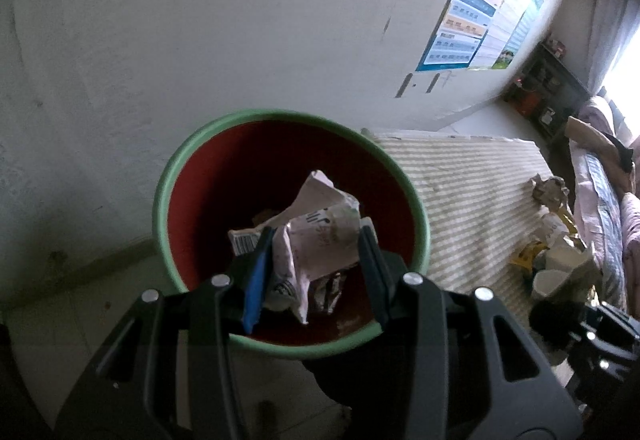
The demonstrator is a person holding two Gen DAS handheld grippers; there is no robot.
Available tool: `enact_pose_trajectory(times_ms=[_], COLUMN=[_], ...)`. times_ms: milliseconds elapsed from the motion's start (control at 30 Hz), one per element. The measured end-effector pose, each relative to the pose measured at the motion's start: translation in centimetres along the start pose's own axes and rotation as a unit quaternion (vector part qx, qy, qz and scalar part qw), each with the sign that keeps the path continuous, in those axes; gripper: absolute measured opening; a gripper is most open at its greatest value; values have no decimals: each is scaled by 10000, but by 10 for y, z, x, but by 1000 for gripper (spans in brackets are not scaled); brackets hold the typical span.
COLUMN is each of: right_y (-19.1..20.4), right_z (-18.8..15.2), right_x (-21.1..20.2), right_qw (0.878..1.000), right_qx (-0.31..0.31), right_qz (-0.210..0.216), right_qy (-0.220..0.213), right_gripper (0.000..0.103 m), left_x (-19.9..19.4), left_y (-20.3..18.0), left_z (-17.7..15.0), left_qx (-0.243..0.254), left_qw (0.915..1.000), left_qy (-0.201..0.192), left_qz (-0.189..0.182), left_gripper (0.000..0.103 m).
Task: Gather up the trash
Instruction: 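Open both tools to drop the papers into the red bucket, then move both open tools back over the trash on the table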
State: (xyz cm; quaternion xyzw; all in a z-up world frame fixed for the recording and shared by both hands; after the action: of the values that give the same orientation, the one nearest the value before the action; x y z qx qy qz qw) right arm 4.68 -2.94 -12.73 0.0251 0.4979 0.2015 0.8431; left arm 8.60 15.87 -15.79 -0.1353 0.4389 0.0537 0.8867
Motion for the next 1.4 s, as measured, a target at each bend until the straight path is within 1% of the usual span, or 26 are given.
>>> enact_pose_trajectory(times_ms=[433,767,867,933,967,1000,1067,1133,1167,1300,1400], right_y=[37,49,52,53,53,53,51,51,50,49,39], right_z=[38,60,64,64,64,64,64,64,65,65,62], right_x=[31,51,57,61,62,63,63,62,61,52,39], right_qw=[9987,9978,9975,9973,9974,9975,9977,9977,9977,9978,9983], right_qx=[-504,-608,-641,-652,-645,-620,-552,-514,-500,-449,-301], right_qz=[90,254,289,326,325,345,400,436,454,475,464], right_qy=[-41,-7,20,49,58,65,53,40,30,-78,-178], right_gripper=[38,38,40,40,40,44,48,48,48,48,48], left_x=[8,17,19,20,22,23,22,21,21,17,15], left_y=[27,33,33,34,34,34,37,39,40,41,34], left_z=[10,19,20,21,21,21,23,23,23,20,17], left_qx=[-46,-43,-47,-52,-54,-66,-113,-165,-178,-230,-193], left_qw=[9997,9995,9994,9993,9992,9991,9988,9984,9983,9983,9987], left_qy=[-31,-9,-4,-15,-8,-22,-83,-120,-124,-71,-50], left_qz=[247,302,335,368,389,423,464,523,542,523,466], left_gripper=[41,41,41,43,50,60,67,74,75,75,75])
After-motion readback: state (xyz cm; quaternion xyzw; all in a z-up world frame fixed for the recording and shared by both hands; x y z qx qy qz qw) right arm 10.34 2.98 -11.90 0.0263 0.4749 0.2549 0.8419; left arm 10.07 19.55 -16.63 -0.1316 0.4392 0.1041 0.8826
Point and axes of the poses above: each gripper's, at about its wrist camera, not at the fingertips, and x roughly the way its jaws point, y to its left, z to its top, the point moved 7 cm from there along x, roughly the way its jaws point, and after that the axes turned 1 degree about -x, right-handed, at the moved point
